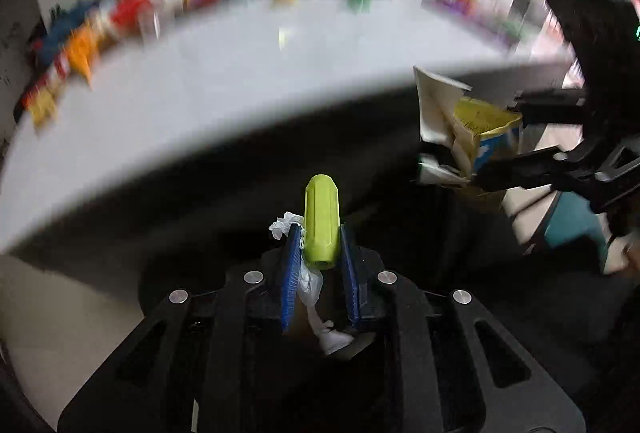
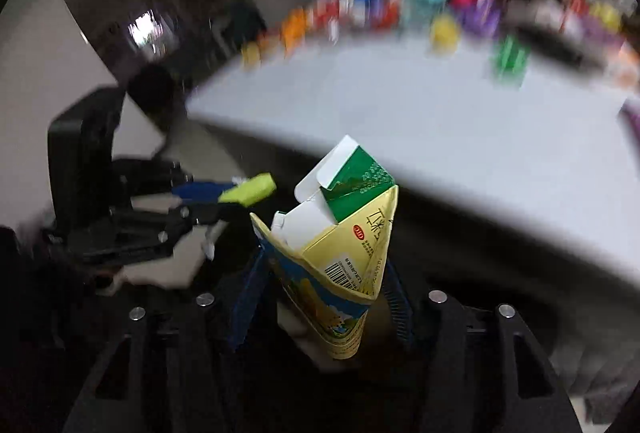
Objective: Collect trash
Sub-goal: 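Carry both items down into the cardboard box and open both tools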
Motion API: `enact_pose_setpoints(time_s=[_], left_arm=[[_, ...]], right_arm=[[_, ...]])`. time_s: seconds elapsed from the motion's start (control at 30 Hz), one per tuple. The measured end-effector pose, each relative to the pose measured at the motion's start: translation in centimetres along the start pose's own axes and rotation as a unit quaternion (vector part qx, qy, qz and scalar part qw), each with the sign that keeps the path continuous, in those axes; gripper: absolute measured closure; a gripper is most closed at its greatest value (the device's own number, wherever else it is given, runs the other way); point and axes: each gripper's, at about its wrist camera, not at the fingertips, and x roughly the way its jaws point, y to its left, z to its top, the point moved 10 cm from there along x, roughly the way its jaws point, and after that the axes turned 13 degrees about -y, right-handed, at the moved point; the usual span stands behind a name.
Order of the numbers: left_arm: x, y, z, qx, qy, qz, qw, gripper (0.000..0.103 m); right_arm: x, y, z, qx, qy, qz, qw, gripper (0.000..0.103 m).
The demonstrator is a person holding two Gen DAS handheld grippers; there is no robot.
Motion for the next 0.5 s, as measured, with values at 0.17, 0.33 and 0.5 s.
enact_pose_setpoints(time_s=[0.17,0.33,0.5], left_arm=[[6.5,2.2,-5.2,0.002,0.074,0.015,0.9971,0.015],[5.1,3.7,-5.0,-0.048,0.07,-0.003,0.9964,0.015],[-1.7,4.6,2.3,-0.055,-0.051,-0.015,0.9971,0.014]], right_arm=[[8.2,-2.9,-5.6,0.025,0.124,-0.017,0.992,0.019],[3.6,-1.7,-2.1,0.017,0.066,0.002,0.998,0.025],[-4.4,-3.1,9.9,-0.038,-0.117,-0.057,0.991,0.018]])
